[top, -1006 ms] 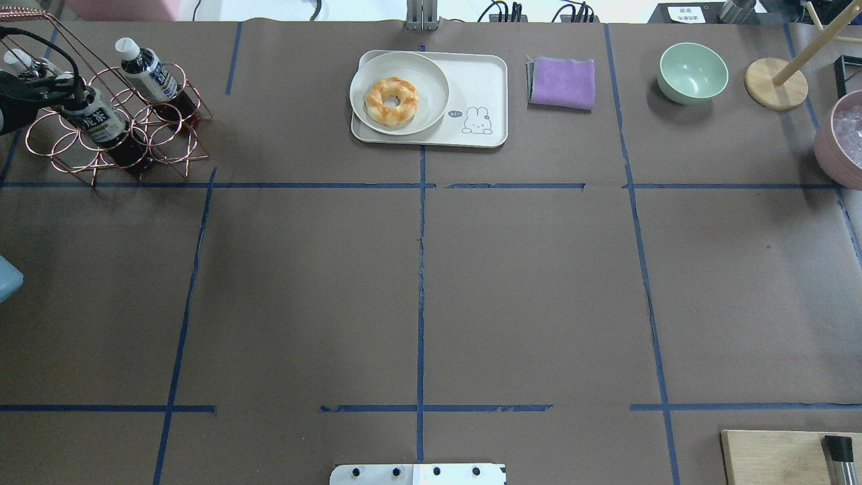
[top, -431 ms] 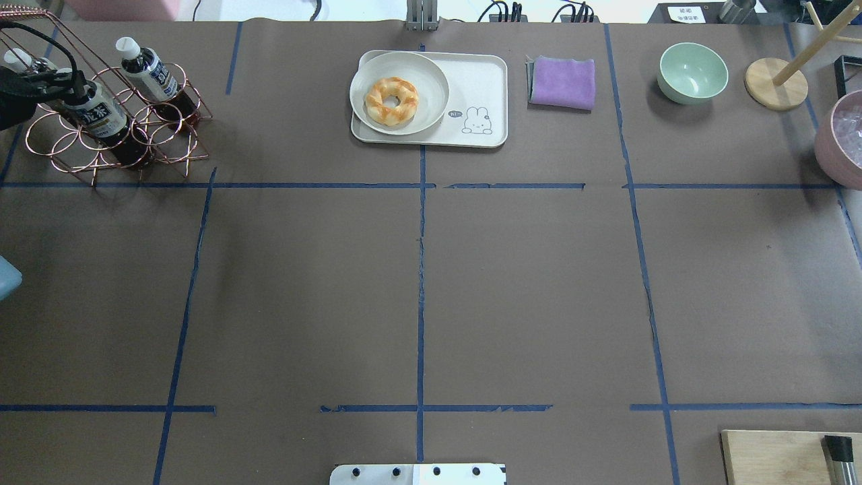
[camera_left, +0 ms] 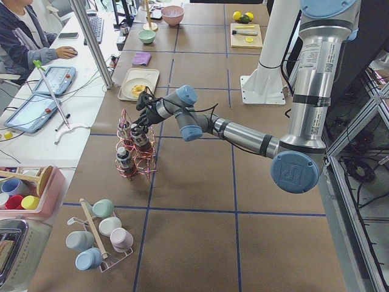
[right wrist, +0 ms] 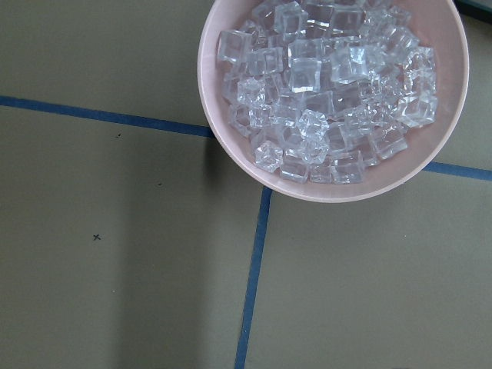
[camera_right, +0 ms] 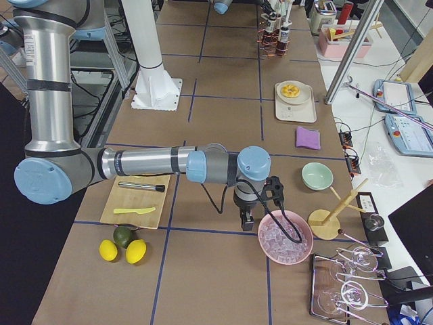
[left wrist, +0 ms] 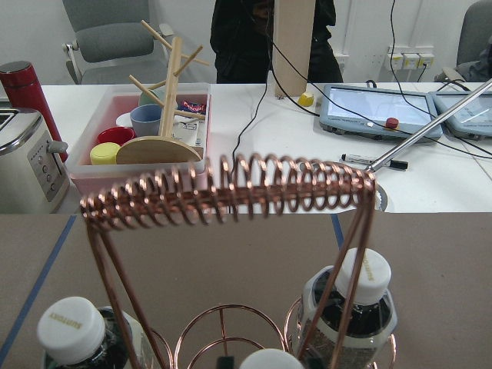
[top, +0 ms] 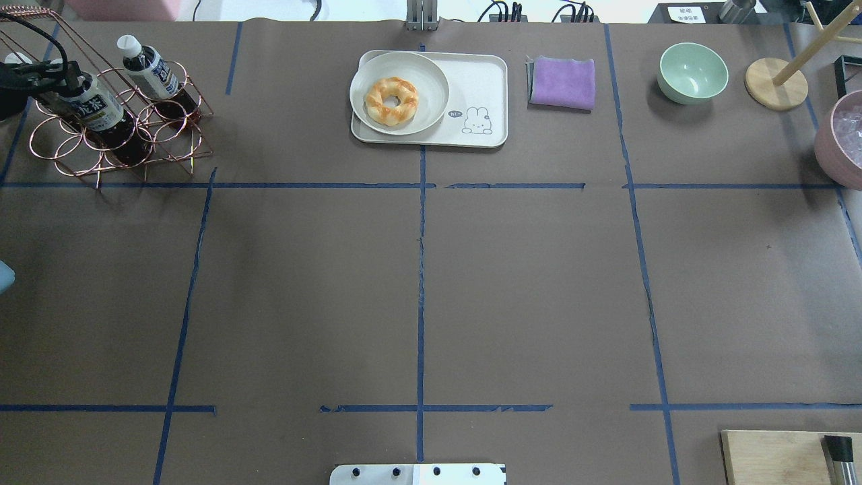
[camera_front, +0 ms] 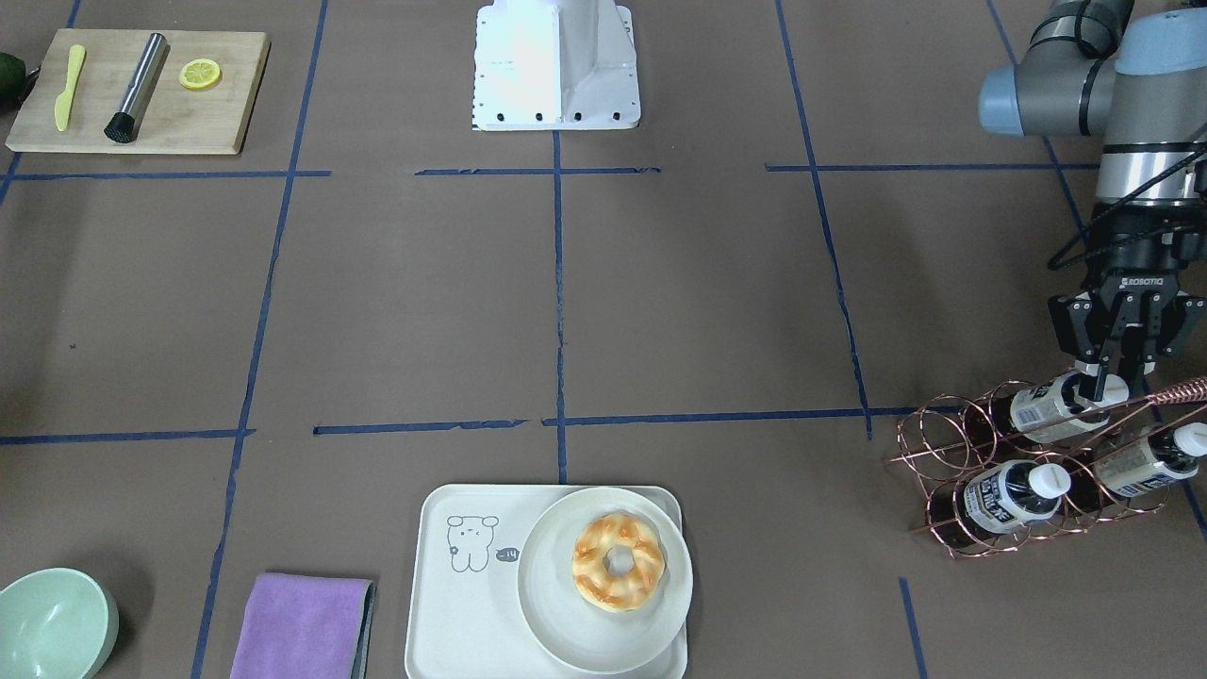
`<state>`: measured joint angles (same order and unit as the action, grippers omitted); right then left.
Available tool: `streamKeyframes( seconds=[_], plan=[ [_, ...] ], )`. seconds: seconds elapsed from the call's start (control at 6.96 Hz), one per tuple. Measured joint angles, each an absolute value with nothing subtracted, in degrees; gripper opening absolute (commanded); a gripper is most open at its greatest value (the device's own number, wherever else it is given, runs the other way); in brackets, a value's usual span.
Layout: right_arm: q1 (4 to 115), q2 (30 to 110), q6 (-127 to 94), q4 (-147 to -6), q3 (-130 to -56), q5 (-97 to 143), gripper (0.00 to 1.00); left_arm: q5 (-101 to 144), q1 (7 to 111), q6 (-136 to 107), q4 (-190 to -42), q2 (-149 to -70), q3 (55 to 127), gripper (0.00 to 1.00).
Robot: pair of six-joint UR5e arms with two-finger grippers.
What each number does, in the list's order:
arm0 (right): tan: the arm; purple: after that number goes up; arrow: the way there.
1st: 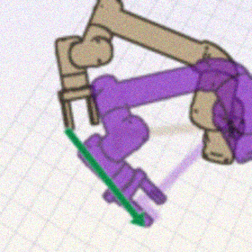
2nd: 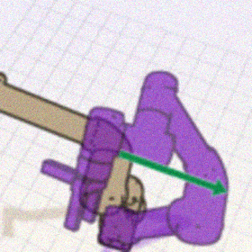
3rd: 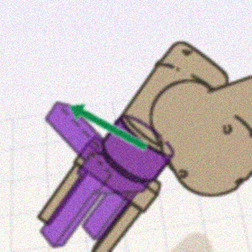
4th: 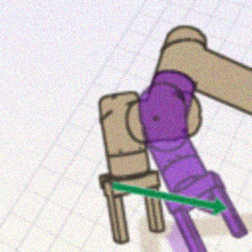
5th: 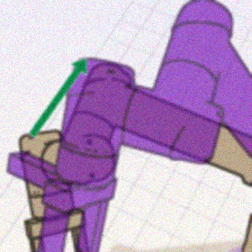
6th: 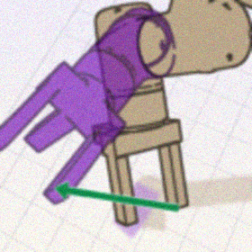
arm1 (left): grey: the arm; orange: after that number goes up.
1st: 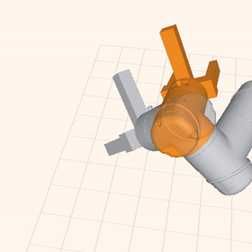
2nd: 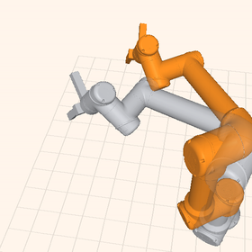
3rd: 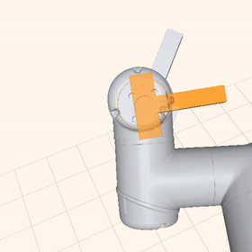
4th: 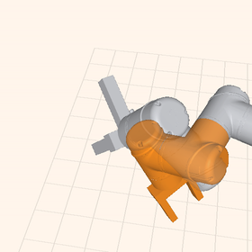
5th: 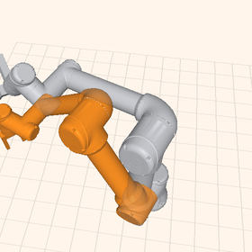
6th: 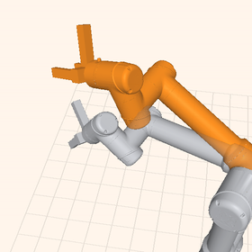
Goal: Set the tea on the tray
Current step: 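Close the left gripper around the dark tea bottle in the rack, then lift the tea bottle up out of the rack with the left gripper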
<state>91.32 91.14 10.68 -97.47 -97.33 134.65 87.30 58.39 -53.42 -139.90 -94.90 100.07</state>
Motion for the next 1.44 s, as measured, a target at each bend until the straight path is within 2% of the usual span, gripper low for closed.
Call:
streamKeyframes(
  seconds=[0.72,1.15,1.44],
  plan=[
    [91.3,91.1,10.7,-97.5,-97.2,134.6,1.0,91.1,62.2,-52.9,-139.5,-92.3,105.7,0.0],
    [91.3,91.1,10.7,-97.5,-97.1,134.6,1.0,101.3,69.2,-52.9,-138.1,-86.8,113.0,0.0],
    [91.3,91.2,10.7,-97.5,-97.2,134.6,1.0,102.3,70.5,-53.1,-131.6,-85.8,120.0,0.0]
  ],
)
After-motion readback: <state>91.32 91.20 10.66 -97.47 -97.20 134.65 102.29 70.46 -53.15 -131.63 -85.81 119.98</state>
